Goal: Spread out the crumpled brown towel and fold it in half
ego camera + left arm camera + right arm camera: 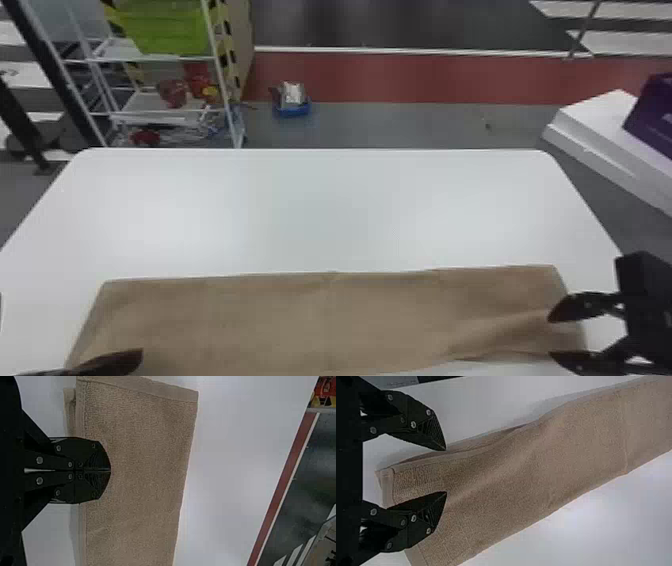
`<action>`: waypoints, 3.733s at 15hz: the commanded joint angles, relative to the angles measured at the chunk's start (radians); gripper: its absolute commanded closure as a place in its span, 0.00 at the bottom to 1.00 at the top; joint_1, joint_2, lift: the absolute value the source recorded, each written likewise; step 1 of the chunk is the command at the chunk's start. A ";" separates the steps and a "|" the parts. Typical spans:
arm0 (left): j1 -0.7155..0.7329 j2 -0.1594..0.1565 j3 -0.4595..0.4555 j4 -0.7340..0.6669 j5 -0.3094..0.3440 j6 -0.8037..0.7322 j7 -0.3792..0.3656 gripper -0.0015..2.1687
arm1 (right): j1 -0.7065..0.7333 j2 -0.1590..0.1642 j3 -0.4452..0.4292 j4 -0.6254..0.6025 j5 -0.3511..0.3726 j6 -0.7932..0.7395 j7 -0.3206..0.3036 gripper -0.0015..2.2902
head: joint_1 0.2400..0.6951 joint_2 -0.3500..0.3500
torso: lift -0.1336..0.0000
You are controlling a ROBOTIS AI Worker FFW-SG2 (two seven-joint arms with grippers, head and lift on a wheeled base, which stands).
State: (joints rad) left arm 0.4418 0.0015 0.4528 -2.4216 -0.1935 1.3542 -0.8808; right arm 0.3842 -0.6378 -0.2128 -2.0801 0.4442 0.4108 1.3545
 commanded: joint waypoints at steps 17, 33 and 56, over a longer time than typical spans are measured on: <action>0.000 -0.004 -0.020 0.004 -0.020 0.001 -0.003 0.97 | -0.002 -0.033 0.030 0.028 0.103 -0.019 0.013 0.33 | 1.00 0.40 | 0.07; 0.002 -0.004 -0.022 0.001 -0.024 0.001 -0.004 0.97 | -0.013 -0.051 -0.025 0.034 0.016 -0.034 0.013 0.63 | 1.00 0.36 | 0.07; 0.097 -0.004 0.014 0.001 0.212 -0.576 0.108 0.07 | -0.065 0.175 -0.490 0.017 -0.460 0.334 -0.072 0.03 | 1.00 0.21 | 0.07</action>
State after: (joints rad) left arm 0.5248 0.0015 0.4668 -2.4553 -0.0166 0.9188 -0.7887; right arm 0.3219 -0.5015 -0.6941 -2.0666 0.0054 0.6787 1.3064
